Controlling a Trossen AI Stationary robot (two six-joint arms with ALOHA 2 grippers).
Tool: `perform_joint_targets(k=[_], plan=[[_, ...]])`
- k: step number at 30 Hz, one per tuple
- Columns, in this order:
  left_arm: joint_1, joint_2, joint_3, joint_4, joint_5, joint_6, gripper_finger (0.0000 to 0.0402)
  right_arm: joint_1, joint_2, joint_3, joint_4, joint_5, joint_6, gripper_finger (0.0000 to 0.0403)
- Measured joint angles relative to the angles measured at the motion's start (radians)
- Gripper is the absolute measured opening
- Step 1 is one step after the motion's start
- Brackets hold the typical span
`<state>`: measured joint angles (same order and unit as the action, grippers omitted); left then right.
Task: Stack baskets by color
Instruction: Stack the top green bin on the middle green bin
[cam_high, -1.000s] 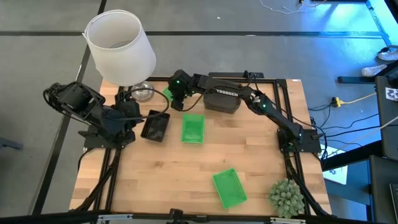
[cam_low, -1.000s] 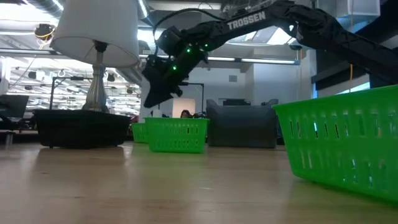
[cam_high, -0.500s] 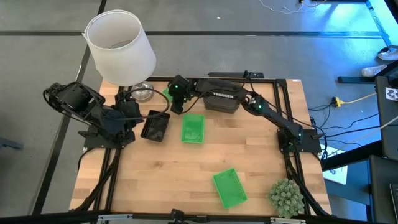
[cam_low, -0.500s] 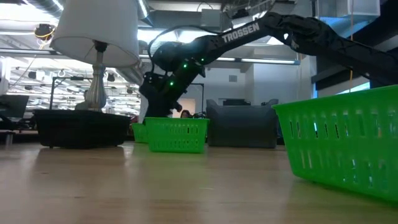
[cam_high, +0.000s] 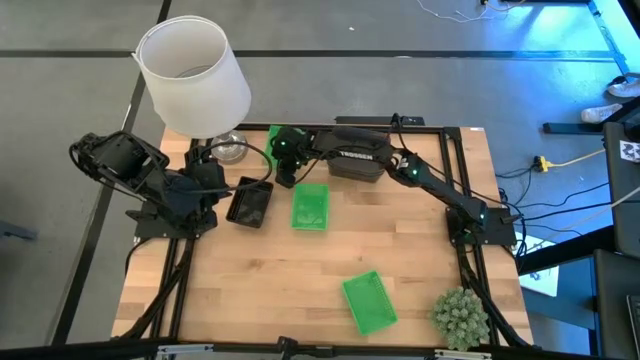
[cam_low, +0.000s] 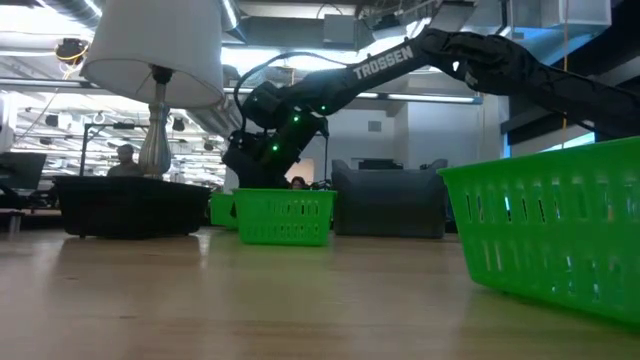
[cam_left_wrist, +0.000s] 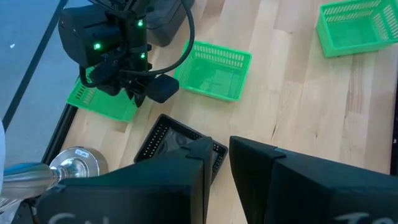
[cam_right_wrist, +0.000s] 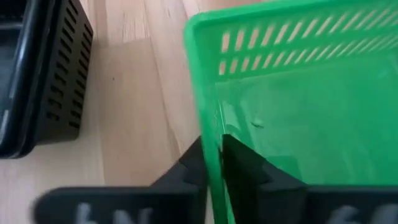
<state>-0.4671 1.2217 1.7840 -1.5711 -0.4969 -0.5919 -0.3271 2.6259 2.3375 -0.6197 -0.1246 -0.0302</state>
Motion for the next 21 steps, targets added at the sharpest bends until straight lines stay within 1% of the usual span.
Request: perform_joint_targets(k=[2, 3, 10, 14, 17, 21], plan=[[0.000, 0.000, 0.000, 0.000, 0.000, 0.000, 0.0047, 0.000, 0.000, 0.000, 0.004, 0.004, 0.000, 0.0018], [0.000, 0.000, 0.000, 0.000, 0.000, 0.000, 0.0047, 0.000, 0.000, 0.000, 0.004, 0.007, -0.001, 0.0011], [0.000, 0.000, 0.000, 0.000, 0.000, -0.001, 0.0047, 0.004, -0.017, 0.001, -0.021, 0.014, -0.008, 0.0003], [0.000, 0.000, 0.000, 0.000, 0.000, -0.001, 0.0047, 0.019, -0.063, 0.001, -0.069, 0.076, -0.051, 0.0002], [0.000, 0.000, 0.000, 0.000, 0.001, -0.002, 0.0047, 0.034, -0.092, 0.010, -0.128, 0.104, -0.077, 0.0001], [0.000, 0.000, 0.000, 0.000, 0.001, -0.002, 0.0047, 0.061, -0.140, 0.017, -0.159, 0.138, -0.083, 0.0001]])
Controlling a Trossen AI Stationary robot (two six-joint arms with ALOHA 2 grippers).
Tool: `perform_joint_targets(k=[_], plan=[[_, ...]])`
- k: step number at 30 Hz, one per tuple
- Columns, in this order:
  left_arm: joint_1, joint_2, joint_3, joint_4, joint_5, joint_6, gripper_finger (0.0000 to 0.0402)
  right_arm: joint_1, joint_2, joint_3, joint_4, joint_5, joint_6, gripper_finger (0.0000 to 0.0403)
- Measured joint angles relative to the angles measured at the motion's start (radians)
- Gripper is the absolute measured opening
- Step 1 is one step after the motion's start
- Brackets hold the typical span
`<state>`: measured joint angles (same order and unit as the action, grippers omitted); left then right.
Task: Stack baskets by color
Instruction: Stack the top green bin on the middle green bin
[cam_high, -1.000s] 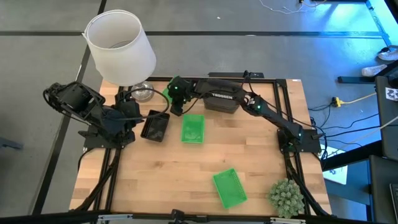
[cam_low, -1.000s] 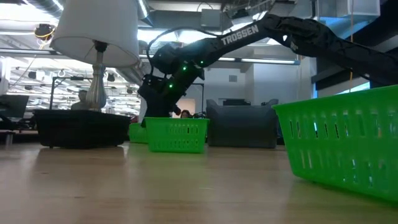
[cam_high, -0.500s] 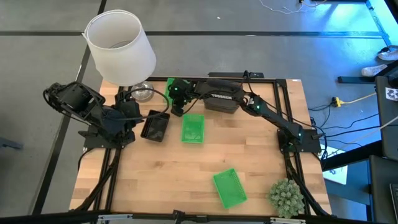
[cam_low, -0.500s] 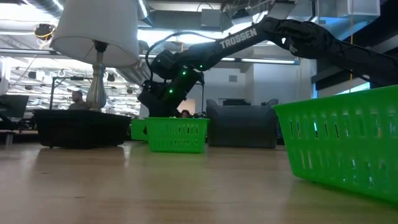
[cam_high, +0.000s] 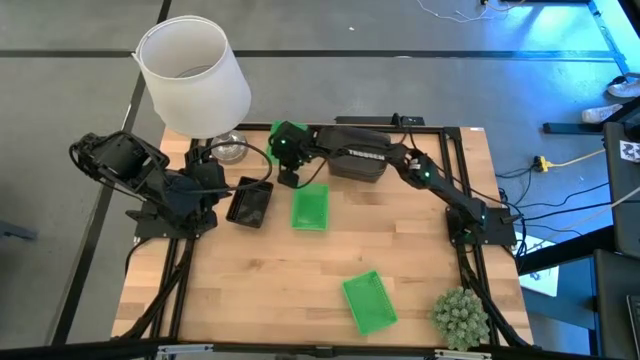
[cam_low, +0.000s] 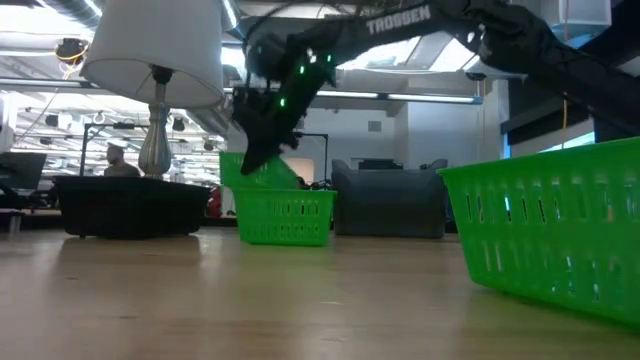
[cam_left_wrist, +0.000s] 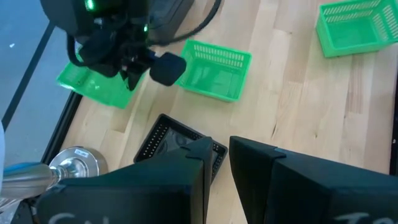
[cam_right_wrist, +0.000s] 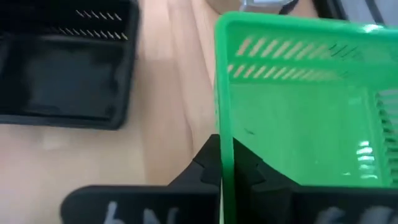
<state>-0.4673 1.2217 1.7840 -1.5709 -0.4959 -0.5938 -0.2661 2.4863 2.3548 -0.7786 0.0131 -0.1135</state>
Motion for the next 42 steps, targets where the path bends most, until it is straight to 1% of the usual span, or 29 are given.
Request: perform_joint_targets(k=[4, 9, 11, 13, 20, 22, 30, 38, 42], plan=[[0.000, 0.000, 0.000, 0.000, 0.014, -0.001, 0.0047, 0.036, -0.053, -0.001, -0.042, 0.012, 0.001, 0.0001], [0.000, 0.000, 0.000, 0.000, 0.019, -0.003, 0.0047, 0.105, -0.114, 0.001, -0.137, 0.085, 0.005, 0.0000], [0.000, 0.000, 0.000, 0.000, 0.019, -0.002, 0.0047, 0.136, -0.136, 0.001, -0.189, 0.091, 0.019, 0.0000], [0.000, 0.000, 0.000, 0.000, 0.019, -0.002, 0.0047, 0.164, -0.152, 0.001, -0.226, 0.097, 0.062, 0.0000], [-0.001, 0.000, 0.000, 0.000, 0.045, 0.001, 0.0047, 0.258, -0.189, 0.002, -0.381, 0.204, 0.239, 0.0000], [-0.001, 0.000, 0.000, 0.000, 0.046, 0.001, 0.0047, 0.278, -0.191, 0.002, -0.422, 0.214, 0.285, 0.0000], [-0.001, 0.000, 0.000, 0.000, 0.053, 0.002, 0.0047, 0.332, -0.192, -0.004, -0.487, 0.240, 0.449, 0.0000], [-0.003, 0.000, 0.000, 0.000, 0.053, 0.003, 0.0047, 0.349, -0.192, -0.021, -0.514, 0.240, 0.524, 0.0000], [-0.024, 0.000, 0.000, 0.000, 0.053, 0.004, 0.0047, 0.349, -0.192, -0.021, -0.535, 0.240, 0.551, 0.0000]])
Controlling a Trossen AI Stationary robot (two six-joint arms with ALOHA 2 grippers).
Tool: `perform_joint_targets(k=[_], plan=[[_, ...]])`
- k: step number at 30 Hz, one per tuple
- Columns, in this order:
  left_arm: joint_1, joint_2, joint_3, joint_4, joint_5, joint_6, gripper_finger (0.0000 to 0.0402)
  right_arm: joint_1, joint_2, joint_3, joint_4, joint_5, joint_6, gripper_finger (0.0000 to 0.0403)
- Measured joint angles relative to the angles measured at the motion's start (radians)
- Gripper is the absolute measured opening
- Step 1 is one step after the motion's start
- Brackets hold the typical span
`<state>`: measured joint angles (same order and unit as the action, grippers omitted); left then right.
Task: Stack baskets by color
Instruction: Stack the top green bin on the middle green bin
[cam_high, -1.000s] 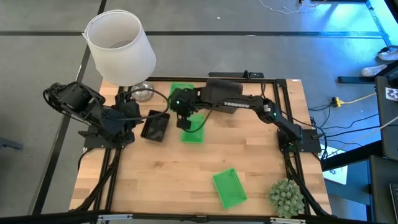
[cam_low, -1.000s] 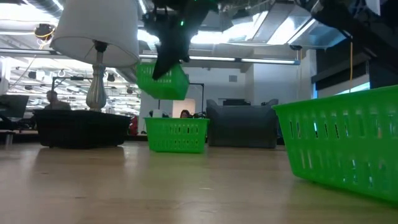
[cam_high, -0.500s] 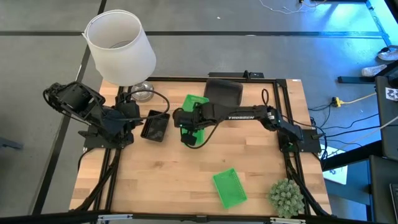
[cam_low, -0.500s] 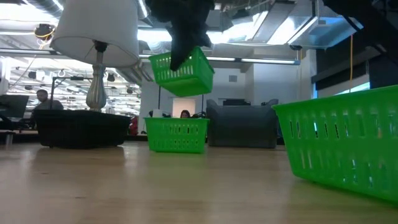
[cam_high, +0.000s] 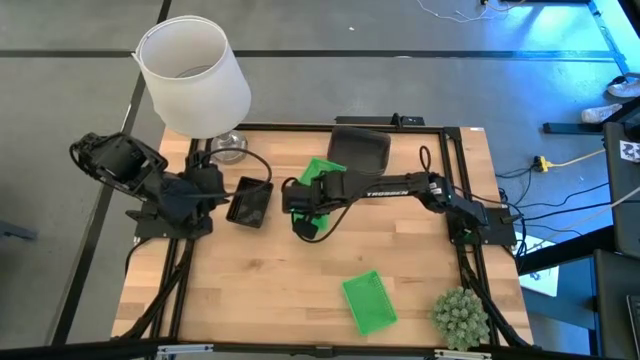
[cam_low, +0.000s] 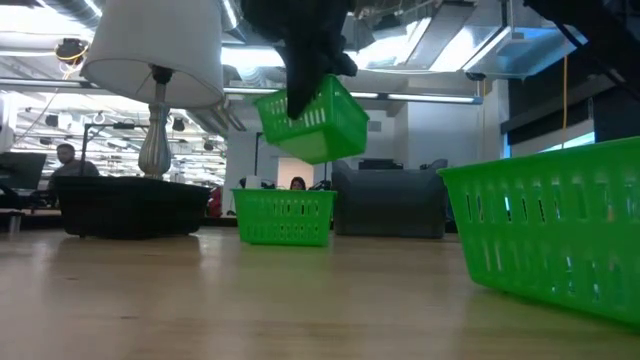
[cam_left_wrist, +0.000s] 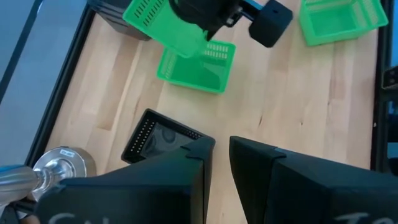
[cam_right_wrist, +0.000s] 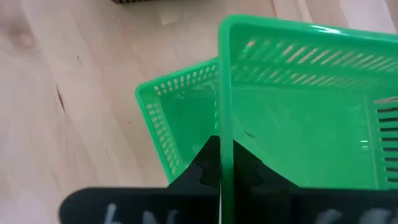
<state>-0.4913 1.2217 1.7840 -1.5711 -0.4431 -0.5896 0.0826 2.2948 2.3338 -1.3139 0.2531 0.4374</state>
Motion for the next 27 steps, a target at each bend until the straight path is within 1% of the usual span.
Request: perform_joint_targets(k=[2, 4, 8, 14, 16, 18, 23, 25, 27], plan=[[-0.015, 0.000, 0.000, 0.000, 0.000, 0.000, 0.0047, 0.002, 0.008, 0.000, 0.005, 0.000, -0.007, 0.0000], [-0.030, 0.000, 0.000, 0.000, 0.000, 0.000, 0.0047, 0.006, 0.010, 0.000, 0.011, 0.000, -0.054, 0.0000], [-0.048, 0.000, 0.000, 0.000, 0.000, -0.001, 0.0047, 0.014, 0.017, 0.000, 0.031, -0.043, -0.139, 0.0000], [-0.054, 0.000, 0.000, 0.000, -0.001, -0.004, 0.0047, 0.016, 0.027, 0.000, 0.038, -0.072, -0.258, 0.0000], [-0.054, 0.000, 0.000, 0.000, -0.001, -0.004, 0.0047, 0.016, 0.038, 0.000, 0.045, -0.076, -0.263, 0.0000], [-0.053, 0.000, 0.000, 0.000, -0.001, -0.004, 0.0047, 0.015, 0.046, -0.001, 0.044, -0.111, -0.263, 0.0000], [-0.053, -0.001, 0.000, 0.000, -0.002, -0.006, 0.0047, 0.016, 0.076, 0.000, 0.078, -0.125, -0.293, 0.0000], [-0.053, 0.000, 0.000, 0.000, -0.002, -0.006, 0.0047, 0.012, 0.084, 0.000, 0.078, -0.168, -0.289, 0.0000], [-0.053, 0.000, 0.000, 0.000, -0.009, -0.006, 0.0047, 0.012, 0.093, 0.000, 0.081, -0.176, -0.292, 0.0000]])
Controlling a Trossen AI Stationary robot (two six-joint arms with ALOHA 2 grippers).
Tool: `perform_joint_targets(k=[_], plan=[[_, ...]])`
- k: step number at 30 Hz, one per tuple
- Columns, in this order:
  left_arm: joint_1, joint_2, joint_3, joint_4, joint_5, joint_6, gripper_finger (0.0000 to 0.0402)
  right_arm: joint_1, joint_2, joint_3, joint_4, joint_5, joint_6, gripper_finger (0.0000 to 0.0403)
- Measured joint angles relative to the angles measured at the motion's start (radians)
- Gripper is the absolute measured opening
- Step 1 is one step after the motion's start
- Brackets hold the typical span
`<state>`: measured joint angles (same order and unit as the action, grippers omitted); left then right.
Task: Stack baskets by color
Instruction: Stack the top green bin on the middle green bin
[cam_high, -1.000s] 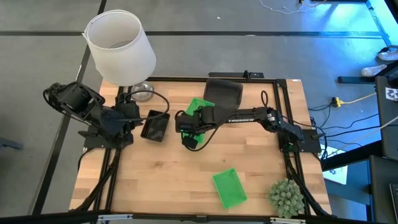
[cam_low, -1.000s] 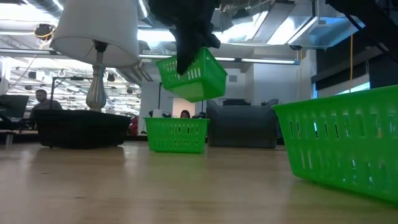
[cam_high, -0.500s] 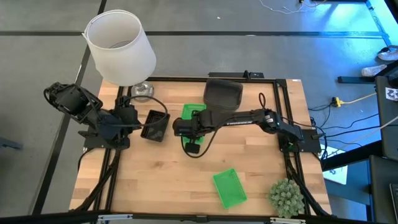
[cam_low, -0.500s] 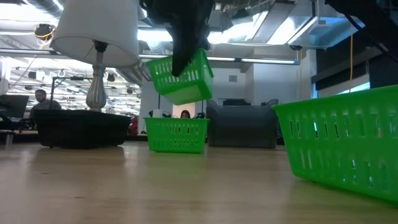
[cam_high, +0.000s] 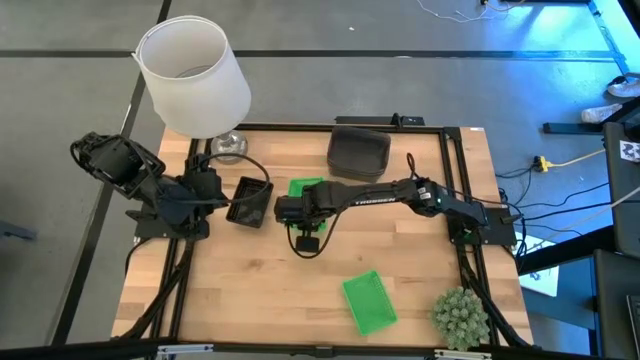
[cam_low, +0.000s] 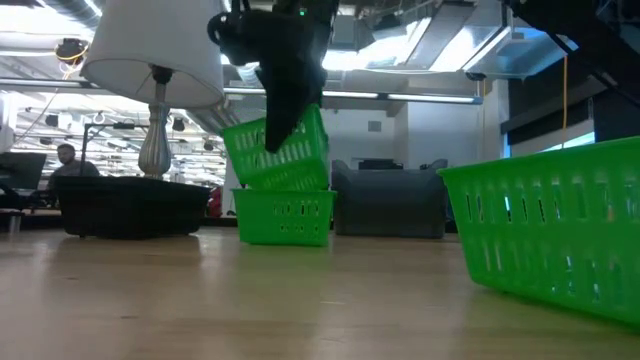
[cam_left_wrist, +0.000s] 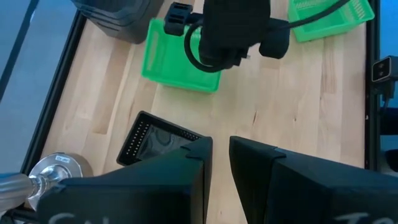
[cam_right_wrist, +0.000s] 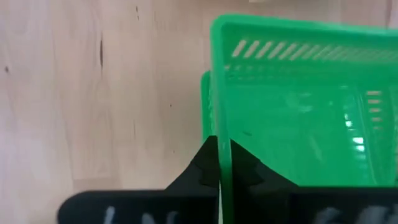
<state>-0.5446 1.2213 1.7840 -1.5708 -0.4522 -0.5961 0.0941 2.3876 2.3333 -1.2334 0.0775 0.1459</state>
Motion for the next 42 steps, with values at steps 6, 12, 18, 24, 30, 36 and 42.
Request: perform_joint_targets(k=[6, 12, 18, 24, 30, 36, 42], plan=[[0.000, 0.000, 0.000, 0.000, -0.002, 0.000, 0.0047, -0.004, 0.002, 0.000, -0.001, -0.001, -0.019, 0.0000], [0.000, 0.000, 0.000, 0.000, -0.002, 0.000, 0.0047, -0.013, 0.002, 0.000, -0.018, -0.020, -0.020, 0.0000], [0.000, 0.000, 0.000, 0.000, -0.002, 0.000, 0.0047, -0.020, 0.002, 0.000, -0.019, -0.020, -0.020, 0.0000], [0.000, 0.000, 0.000, 0.000, -0.003, 0.000, 0.0047, -0.020, 0.001, 0.000, -0.020, -0.020, -0.019, 0.0000], [0.000, 0.000, 0.000, 0.000, -0.003, 0.000, 0.0047, -0.021, 0.005, 0.000, -0.018, -0.019, -0.024, 0.0016], [0.000, 0.000, 0.000, 0.000, -0.003, 0.000, 0.0047, -0.022, 0.029, 0.000, -0.024, -0.019, -0.028, 0.0036], [0.000, 0.000, 0.000, 0.000, -0.003, 0.000, 0.0047, -0.022, 0.034, 0.001, -0.028, -0.019, -0.046, 0.0051]])
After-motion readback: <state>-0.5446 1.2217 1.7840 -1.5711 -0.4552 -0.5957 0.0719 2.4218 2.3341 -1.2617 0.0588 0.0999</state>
